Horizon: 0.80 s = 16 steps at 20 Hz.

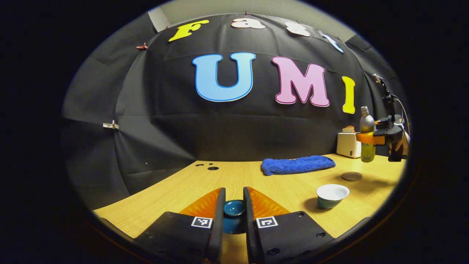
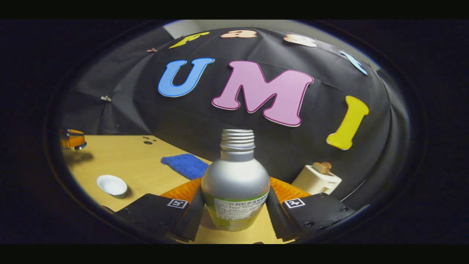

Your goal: Open the teacup lid with one hand, grasp the water bottle and pour water into the teacup with the other hand; after pouring, place the water bottle on the coaster and then close the teacup lid.

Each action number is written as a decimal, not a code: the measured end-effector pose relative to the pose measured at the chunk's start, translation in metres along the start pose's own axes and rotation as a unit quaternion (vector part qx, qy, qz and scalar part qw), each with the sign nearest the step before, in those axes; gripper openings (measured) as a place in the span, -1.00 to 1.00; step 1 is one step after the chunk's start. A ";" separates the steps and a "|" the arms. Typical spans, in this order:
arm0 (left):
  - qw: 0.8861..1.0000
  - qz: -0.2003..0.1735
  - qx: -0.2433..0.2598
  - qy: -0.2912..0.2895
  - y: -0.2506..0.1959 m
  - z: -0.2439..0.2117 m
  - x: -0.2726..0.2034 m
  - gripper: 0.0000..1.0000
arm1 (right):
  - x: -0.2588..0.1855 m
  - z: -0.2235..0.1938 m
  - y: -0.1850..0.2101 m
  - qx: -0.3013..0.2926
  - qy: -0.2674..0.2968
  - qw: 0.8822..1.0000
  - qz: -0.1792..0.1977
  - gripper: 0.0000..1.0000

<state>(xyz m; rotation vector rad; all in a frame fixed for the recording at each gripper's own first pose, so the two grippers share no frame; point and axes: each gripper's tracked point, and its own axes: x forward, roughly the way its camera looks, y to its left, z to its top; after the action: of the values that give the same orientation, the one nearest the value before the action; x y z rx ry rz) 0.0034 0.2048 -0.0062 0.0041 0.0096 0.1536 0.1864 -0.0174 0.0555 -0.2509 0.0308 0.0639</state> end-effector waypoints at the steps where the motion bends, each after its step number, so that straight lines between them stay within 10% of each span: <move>1: 1.000 0.000 0.000 0.000 0.000 0.000 0.000 -0.41 | 0.004 -0.003 0.008 0.032 -0.001 0.999 0.020 0.59; 16: 1.000 -0.006 0.001 0.000 0.000 0.000 -0.001 -0.41 | 0.040 -0.064 -0.010 0.098 0.016 0.995 0.002 0.64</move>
<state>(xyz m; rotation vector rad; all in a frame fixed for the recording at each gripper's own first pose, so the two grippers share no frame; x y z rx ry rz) 0.0027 0.2048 -0.0062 0.0055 0.0095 0.1425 0.2257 -0.0404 -0.0056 -0.0554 0.0683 0.0614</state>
